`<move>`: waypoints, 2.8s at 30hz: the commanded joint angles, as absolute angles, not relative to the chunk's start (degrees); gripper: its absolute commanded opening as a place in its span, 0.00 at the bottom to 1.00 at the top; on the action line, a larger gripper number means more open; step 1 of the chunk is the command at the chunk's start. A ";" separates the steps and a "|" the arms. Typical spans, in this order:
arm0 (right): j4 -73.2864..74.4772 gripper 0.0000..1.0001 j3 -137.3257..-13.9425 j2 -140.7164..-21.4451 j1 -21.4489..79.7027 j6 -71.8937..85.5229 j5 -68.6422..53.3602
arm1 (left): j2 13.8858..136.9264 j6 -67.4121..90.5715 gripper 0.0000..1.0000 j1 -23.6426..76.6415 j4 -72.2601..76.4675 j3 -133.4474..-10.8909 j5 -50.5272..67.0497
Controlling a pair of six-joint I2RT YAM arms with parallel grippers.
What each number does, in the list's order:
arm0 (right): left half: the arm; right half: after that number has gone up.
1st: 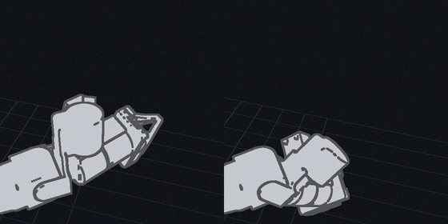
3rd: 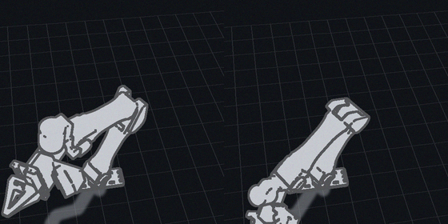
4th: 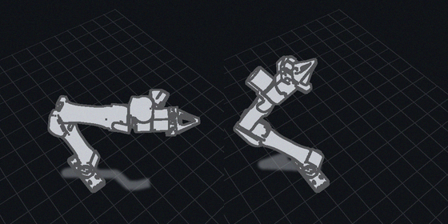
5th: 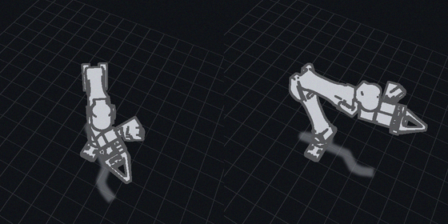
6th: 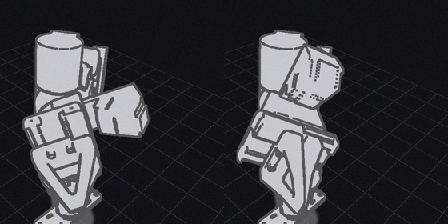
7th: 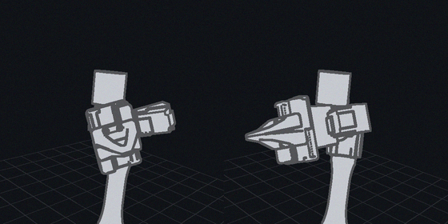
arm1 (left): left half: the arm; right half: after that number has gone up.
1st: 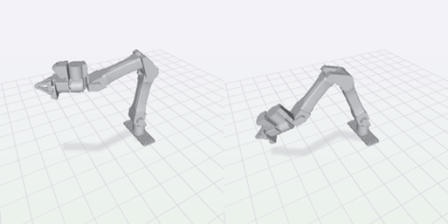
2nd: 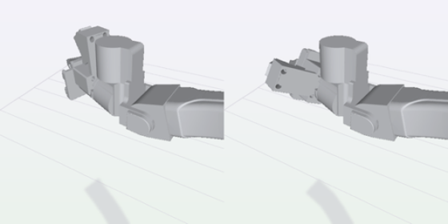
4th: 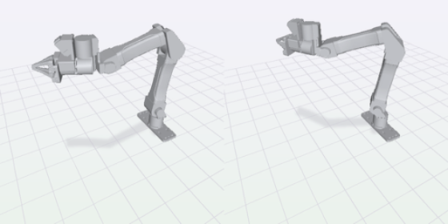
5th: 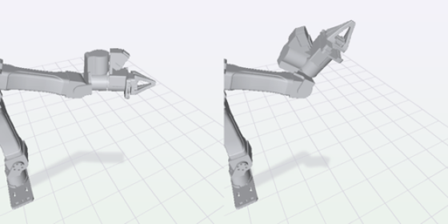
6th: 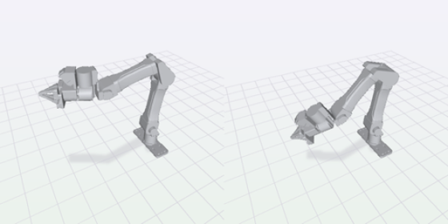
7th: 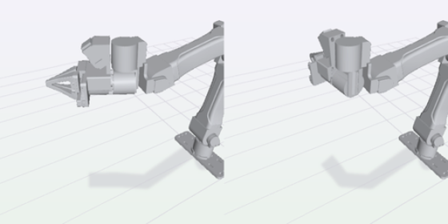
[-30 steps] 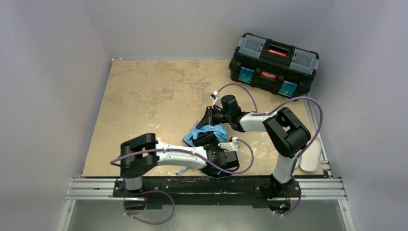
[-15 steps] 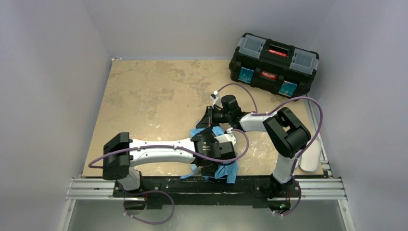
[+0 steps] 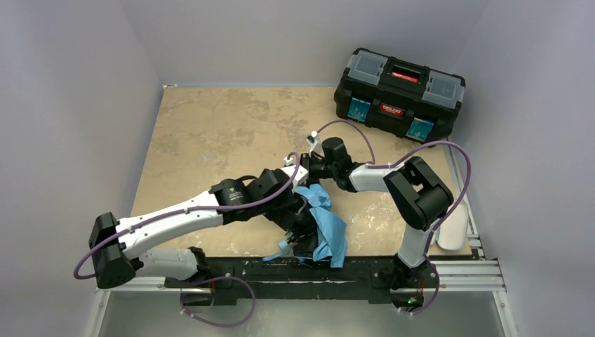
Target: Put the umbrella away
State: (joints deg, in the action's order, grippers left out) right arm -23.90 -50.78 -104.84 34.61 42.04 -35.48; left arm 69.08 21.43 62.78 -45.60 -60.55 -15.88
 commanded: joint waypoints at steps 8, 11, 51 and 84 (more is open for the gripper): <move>-23.21 0.00 -53.96 -102.53 34.72 40.34 -35.31 | 82.69 17.06 1.00 58.45 -23.40 -52.01 4.21; -22.48 0.00 -53.90 -102.27 34.66 39.87 -35.04 | 86.30 18.74 1.00 58.58 -20.45 -50.60 7.95; -11.41 0.00 -89.15 -115.13 33.32 43.73 -36.01 | 107.36 2.03 0.00 71.85 -30.71 -66.14 -58.55; -24.16 0.00 -60.93 -120.56 34.06 42.11 -36.18 | 98.72 15.47 1.00 75.96 -45.00 -67.40 -41.15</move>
